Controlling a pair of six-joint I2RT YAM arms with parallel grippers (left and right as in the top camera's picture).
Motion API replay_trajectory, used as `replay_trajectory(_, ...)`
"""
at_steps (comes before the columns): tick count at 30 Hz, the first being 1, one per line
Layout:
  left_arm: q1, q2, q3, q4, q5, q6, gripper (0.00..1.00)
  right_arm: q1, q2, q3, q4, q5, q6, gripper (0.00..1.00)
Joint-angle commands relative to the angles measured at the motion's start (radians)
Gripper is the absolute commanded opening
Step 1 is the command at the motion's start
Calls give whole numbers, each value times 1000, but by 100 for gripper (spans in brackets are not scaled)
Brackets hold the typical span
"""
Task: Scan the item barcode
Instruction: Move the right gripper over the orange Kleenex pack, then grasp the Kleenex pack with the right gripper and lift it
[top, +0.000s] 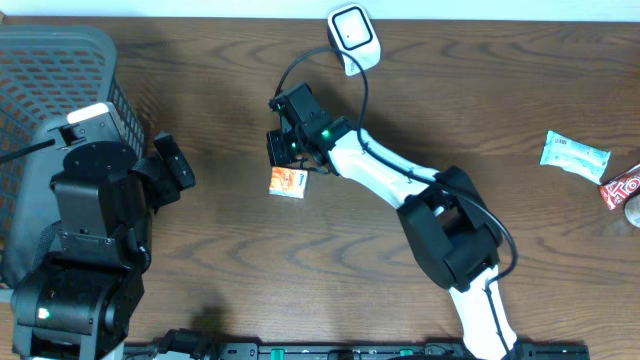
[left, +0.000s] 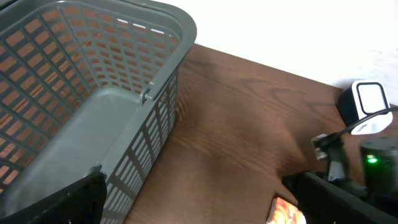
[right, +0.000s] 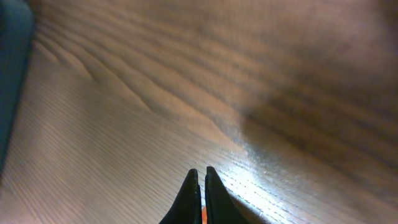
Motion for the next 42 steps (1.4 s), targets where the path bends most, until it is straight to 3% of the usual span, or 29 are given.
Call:
replay_trajectory(1,5,-2,6,-3,-10,17,98,5,23,-3,-7,-80,6,1)
replay_trajectory(6,5,-2,6,-3,-10,17,98,5,24,-3,-57,-151,-58,1)
replay_trajectory(12,5,-2,6,-3,-10,17,98,5,24,-3,-196,-417,-272,1)
replay_trajectory(18,5,-2,6,-3,-10,17,98,2,22,-3,-435,-377,-440,1)
replay_trajectory(27,5,-2,6,-3,-10,17,98,-20,-29,27,-560,-296,-468,1)
replay_trajectory(31,5,-2,6,-3,-10,17,98,-20,-107,67,-629,-294,-383,1)
replay_trajectory(32,5,-2,6,-3,-10,17,98,-20,-129,72,-641,-294,-346,4)
replay_trajectory(33,5,-2,6,-3,-10,17,98,-20,-146,72,-646,-294,-313,13)
replay_trajectory(37,5,-2,6,-3,-10,17,98,-17,-209,72,-646,-294,-130,79)
replay_trajectory(38,5,-2,6,-3,-10,17,98,-17,-217,72,-644,-294,-96,89)
replay_trajectory(40,5,-2,6,-3,-10,17,98,-16,-219,72,-627,-294,-59,99)
replay_trajectory(42,5,-2,6,-3,-10,17,98,-15,-217,71,-602,-267,-61,99)
